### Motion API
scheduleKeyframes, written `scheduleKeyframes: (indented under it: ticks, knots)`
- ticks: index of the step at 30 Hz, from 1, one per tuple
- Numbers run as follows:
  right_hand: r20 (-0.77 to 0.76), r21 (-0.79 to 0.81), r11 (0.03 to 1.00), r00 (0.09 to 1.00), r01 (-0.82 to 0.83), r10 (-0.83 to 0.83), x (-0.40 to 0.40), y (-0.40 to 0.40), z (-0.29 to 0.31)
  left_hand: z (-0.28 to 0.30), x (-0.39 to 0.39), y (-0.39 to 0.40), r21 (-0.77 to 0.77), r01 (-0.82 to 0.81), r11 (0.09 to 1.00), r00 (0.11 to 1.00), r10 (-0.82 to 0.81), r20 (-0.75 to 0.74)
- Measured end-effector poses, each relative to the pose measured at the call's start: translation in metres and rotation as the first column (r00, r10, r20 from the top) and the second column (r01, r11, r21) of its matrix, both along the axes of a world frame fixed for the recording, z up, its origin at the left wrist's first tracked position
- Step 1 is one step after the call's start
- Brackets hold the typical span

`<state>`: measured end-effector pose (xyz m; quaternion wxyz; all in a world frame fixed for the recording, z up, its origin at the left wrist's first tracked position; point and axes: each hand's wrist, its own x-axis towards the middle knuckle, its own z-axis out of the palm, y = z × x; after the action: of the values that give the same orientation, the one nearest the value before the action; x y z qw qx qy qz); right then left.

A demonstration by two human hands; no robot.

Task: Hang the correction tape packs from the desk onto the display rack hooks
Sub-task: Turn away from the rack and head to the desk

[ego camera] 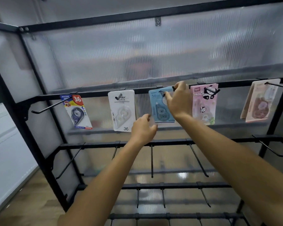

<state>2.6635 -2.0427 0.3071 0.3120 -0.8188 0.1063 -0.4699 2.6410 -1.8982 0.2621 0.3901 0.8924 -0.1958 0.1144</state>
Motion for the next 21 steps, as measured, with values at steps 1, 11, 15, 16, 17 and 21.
scheduleKeyframes:
  ticks: [1, 11, 15, 16, 17, 21]
  knots:
    - [0.033, 0.02, 1.0, 0.999, 0.009, -0.009, -0.002, 0.002, -0.006, -0.004, -0.001, 0.002, 0.016, -0.008, 1.0, 1.0, 0.008, -0.007]
    - [-0.135, 0.006, 0.913, 0.904, -0.408, 0.405, -0.039, 0.071, -0.084, -0.048, -0.018, 0.048, 0.256, -0.144, 0.956, 0.985, 0.114, 0.129]
    - [-0.272, -0.03, 0.847, 0.82, -0.531, 0.504, -0.05, 0.121, -0.1, -0.061, -0.034, 0.099, 0.343, -0.217, 0.914, 0.973, 0.172, 0.156]
    - [-0.308, -0.053, 0.832, 0.801, -0.552, 0.513, -0.053, 0.136, -0.104, -0.063, -0.04, 0.116, 0.367, -0.246, 0.897, 0.966, 0.196, 0.168]
    - [-0.347, -0.079, 0.815, 0.782, -0.574, 0.518, -0.056, 0.153, -0.109, -0.066, -0.048, 0.135, 0.388, -0.277, 0.879, 0.958, 0.223, 0.179]
    - [-0.454, -0.131, 0.719, 0.686, -0.682, 0.568, -0.08, 0.232, -0.127, -0.075, -0.091, 0.215, 0.47, -0.377, 0.798, 0.926, 0.326, 0.189]
